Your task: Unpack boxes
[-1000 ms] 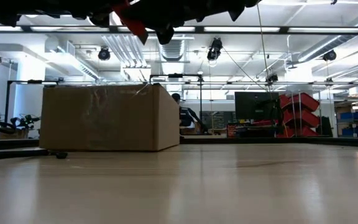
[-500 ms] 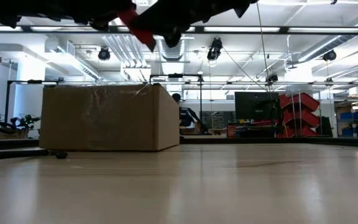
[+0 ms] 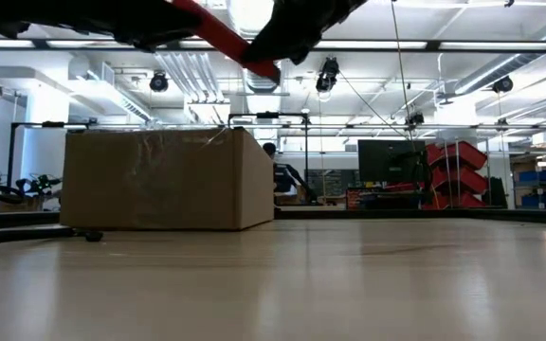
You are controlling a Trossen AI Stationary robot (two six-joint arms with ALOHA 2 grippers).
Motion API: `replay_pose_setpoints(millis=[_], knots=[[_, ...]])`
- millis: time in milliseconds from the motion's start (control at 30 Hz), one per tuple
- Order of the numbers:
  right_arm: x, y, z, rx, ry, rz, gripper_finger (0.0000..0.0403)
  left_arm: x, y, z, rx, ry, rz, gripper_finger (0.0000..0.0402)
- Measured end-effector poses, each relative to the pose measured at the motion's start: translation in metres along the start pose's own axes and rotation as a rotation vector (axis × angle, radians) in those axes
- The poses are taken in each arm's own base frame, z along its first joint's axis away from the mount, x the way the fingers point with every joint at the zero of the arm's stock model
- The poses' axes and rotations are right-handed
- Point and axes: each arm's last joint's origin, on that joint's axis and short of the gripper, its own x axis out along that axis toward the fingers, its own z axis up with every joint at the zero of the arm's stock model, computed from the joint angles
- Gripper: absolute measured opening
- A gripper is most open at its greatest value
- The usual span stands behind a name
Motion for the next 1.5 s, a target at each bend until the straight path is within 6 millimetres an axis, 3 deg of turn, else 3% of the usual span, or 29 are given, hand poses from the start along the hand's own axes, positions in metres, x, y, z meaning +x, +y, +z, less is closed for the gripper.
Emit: replay_pose_setpoints(millis=[200, 500, 633, 867, 1067, 1200, 1500], knots=[[-0.010, -0.007, -0.006, -0.010, 0.090, -0.119, 0.0014, -0.001, 0.001, -0.004, 0.012, 0.049, 0.046, 0.0219], [-0.027, -0.044, -0.038, 0.113, 0.397, -0.435, 0.0014, -0.006, 0.003, -0.006, 0.028, 0.094, 0.060, 0.0263], [-0.024, -0.060, -0.065, 0.194, 0.487, -0.494, 0.0014, -0.009, 0.003, -0.005, 0.019, 0.100, 0.047, 0.0258], [-0.007, -0.074, -0.126, 0.359, 0.630, -0.420, 0.0014, -0.011, 0.004, -0.008, 0.000, 0.128, 0.053, 0.0257], [0.004, -0.069, -0.172, 0.463, 0.691, -0.345, 0.0014, -0.011, 0.004, -0.008, -0.024, 0.137, 0.055, 0.0257], [0.006, -0.066, -0.183, 0.493, 0.690, -0.326, 0.0018, -0.011, 0.004, -0.009, -0.029, 0.142, 0.055, 0.0257], [0.008, -0.063, -0.192, 0.517, 0.697, -0.329, 0.0098, -0.011, 0.004, -0.010, -0.023, 0.148, 0.054, 0.0257]])
